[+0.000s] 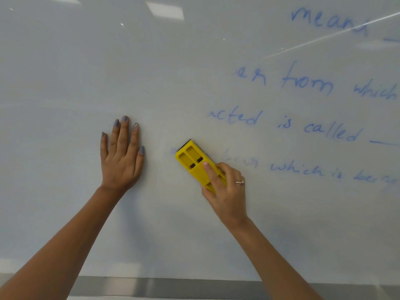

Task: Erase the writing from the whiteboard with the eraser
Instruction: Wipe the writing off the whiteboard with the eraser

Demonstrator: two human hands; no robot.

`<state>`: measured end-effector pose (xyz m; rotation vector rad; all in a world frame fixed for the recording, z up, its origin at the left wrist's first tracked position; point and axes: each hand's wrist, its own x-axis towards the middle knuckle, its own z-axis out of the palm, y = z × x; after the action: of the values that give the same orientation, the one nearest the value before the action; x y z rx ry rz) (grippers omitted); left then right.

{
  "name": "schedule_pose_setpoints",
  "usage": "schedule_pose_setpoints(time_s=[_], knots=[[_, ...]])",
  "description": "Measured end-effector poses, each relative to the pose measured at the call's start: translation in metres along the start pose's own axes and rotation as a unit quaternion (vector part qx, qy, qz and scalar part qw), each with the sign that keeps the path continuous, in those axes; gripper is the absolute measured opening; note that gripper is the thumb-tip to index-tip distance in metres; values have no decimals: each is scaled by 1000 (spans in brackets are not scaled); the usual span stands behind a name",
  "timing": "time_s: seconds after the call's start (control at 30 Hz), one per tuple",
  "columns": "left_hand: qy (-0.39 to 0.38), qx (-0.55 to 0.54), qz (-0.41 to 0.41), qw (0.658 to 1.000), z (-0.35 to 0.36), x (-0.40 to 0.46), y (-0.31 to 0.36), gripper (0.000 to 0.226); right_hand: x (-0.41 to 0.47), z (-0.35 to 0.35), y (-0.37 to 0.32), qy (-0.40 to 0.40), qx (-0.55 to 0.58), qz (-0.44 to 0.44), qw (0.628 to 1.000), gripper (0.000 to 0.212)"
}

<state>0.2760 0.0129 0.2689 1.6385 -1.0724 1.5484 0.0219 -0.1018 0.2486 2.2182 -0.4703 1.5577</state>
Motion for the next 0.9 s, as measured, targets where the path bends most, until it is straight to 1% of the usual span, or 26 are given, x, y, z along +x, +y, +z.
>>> schedule_pose_setpoints(time_s=[0.03, 0.1, 0.2, 0.27, 0.33, 0.4, 0.47, 0.53, 0.57, 0.6, 0.63, 0.7, 0.77, 0.83, 0.9], knots=[[3, -1, 2, 1000, 1, 0, -1, 52, -2, -3, 8, 9, -1, 27, 1000, 61], [7, -5, 4, 1000, 2, -1, -1, 52, -8, -12, 26, 47, 5, 120, 992, 61], [13, -9, 4, 1000, 2, -1, -1, 52, -14, -21, 41, 102, 45, 281, 953, 69], [17, -13, 4, 1000, 2, -2, -1, 52, -12, -19, 35, 124, 65, 338, 931, 72], [21, -10, 8, 1000, 3, -2, -2, 51, -8, -13, 18, 121, 74, 341, 929, 72], [23, -6, 10, 1000, 4, -3, -3, 51, -3, -5, -5, 84, 70, 298, 948, 71], [22, -11, 9, 1000, 5, -4, -4, 51, 0, 4, -28, 35, 52, 202, 977, 68], [24, -15, 9, 1000, 6, -5, -5, 52, 0, 11, -44, -12, 27, 79, 996, 66], [26, -16, 10, 999, 6, -5, -6, 52, -1, 12, -47, -35, 10, 30, 999, 65], [28, -17, 11, 999, 7, -6, -6, 52, -1, 11, -46, -51, -2, 0, 999, 65], [31, -18, 12, 999, 7, -6, -6, 52, -1, 10, -42, -58, -7, -13, 998, 65], [37, -18, 13, 999, 8, -6, -7, 52, -3, 4, -26, -45, -7, 2, 999, 62], [40, -18, 15, 999, 8, -7, -7, 53, -8, -3, -7, -1, -3, 67, 998, 60], [44, -17, 15, 999, 9, -7, -6, 53, -11, -9, 9, 52, 16, 184, 981, 65], [47, -15, 14, 999, 9, -7, -6, 53, -11, -11, 13, 94, 54, 308, 945, 73]])
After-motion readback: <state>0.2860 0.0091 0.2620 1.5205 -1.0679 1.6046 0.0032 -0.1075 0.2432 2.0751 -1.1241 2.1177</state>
